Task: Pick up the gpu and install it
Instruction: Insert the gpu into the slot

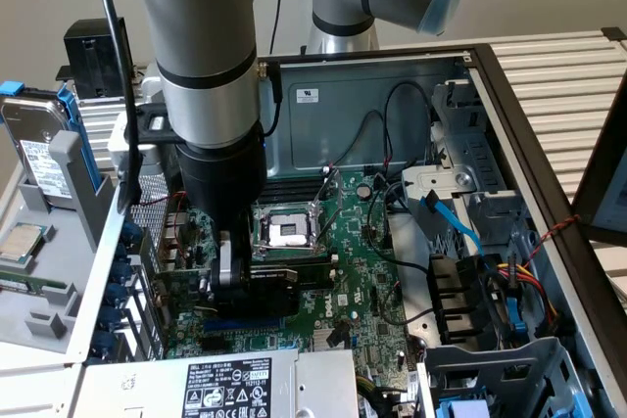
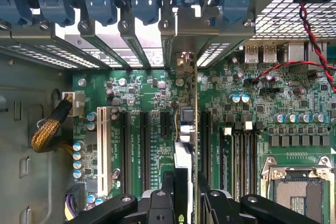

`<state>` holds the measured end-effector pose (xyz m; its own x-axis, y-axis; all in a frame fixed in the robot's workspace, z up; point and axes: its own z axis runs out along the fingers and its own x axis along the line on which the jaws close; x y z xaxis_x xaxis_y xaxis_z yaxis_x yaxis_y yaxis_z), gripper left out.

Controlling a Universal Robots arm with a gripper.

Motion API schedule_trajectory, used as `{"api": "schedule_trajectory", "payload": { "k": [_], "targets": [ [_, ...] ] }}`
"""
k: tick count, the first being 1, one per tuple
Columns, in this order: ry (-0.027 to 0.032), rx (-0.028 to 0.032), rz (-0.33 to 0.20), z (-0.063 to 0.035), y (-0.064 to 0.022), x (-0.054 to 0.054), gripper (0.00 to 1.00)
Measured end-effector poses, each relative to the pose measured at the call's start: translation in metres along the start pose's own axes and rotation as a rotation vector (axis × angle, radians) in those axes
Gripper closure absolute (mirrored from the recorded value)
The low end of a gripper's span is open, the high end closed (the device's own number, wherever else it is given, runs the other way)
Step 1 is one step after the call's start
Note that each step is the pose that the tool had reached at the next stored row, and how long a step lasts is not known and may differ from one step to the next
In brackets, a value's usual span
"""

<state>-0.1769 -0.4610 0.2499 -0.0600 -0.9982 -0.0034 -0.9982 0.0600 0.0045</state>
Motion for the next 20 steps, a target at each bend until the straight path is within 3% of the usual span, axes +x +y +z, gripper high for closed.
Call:
{"api": "schedule_trajectory", "payload": {
  "k": [20],
  "targets": [
    [0.0001,0.0002,0.0,0.0,-0.0019,-0.0009,0.73]
  ]
}}
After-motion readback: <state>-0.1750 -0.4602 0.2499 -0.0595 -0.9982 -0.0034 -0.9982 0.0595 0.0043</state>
